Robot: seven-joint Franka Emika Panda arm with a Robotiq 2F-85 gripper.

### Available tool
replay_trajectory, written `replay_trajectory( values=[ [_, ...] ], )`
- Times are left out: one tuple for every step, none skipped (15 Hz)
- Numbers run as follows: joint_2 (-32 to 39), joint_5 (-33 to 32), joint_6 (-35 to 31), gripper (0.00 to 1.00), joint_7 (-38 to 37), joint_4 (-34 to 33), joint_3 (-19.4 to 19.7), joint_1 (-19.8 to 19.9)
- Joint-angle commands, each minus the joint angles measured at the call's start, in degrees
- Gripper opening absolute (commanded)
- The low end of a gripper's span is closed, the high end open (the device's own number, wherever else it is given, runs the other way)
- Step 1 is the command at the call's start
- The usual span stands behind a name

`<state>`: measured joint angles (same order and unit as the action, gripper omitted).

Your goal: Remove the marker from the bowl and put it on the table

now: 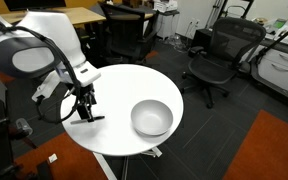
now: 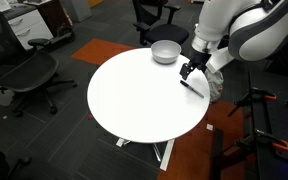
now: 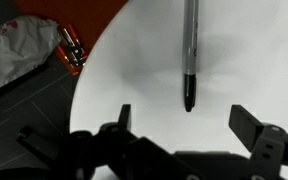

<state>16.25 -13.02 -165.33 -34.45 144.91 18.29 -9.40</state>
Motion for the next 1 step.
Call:
replay_trajectory(
  values=[
    [0.10, 0.55, 0.06, 1.00, 0.82, -0.14, -0.04, 0.05]
  ],
)
